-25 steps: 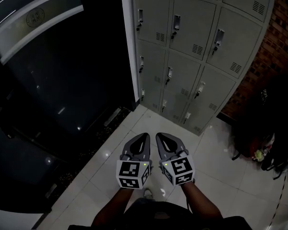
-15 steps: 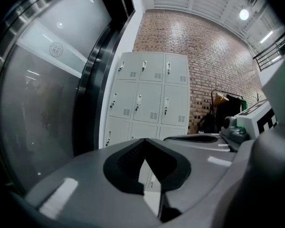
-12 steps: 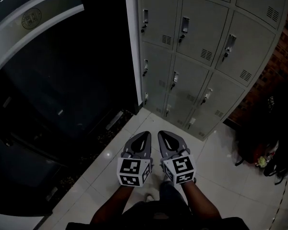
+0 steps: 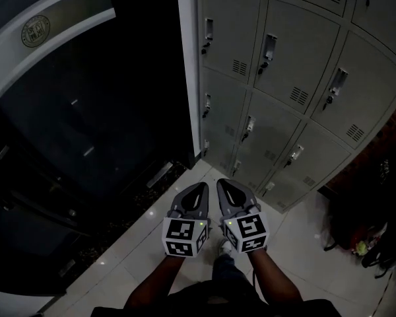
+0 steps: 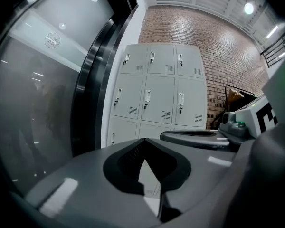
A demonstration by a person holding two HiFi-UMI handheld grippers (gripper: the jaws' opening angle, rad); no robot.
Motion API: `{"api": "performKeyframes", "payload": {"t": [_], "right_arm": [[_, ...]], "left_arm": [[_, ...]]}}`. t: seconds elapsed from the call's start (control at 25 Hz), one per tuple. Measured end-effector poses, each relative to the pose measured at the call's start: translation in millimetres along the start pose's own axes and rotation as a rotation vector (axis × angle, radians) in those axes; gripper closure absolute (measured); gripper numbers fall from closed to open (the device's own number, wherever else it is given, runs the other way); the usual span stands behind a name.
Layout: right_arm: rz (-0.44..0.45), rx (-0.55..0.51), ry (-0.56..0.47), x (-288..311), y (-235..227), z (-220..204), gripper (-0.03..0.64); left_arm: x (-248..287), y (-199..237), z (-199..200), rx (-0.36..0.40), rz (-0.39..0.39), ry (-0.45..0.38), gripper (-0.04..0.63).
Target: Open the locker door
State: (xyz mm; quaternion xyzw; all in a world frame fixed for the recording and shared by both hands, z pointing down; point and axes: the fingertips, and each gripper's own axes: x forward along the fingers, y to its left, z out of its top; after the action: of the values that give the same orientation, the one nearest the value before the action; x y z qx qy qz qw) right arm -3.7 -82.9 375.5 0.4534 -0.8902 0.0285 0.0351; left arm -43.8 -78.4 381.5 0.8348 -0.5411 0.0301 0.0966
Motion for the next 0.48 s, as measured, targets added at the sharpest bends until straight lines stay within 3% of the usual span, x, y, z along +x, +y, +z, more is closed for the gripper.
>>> {"api": "performKeyframes", "payload": {"t": [0.48], "right_arm": [[0.066,-0.016,-0.017,80.5,-82.1,24.1,0.617]], "left_arm": [[108.4,23.5,33.3,-0.002,0.062,-0.014,0.591]]}}
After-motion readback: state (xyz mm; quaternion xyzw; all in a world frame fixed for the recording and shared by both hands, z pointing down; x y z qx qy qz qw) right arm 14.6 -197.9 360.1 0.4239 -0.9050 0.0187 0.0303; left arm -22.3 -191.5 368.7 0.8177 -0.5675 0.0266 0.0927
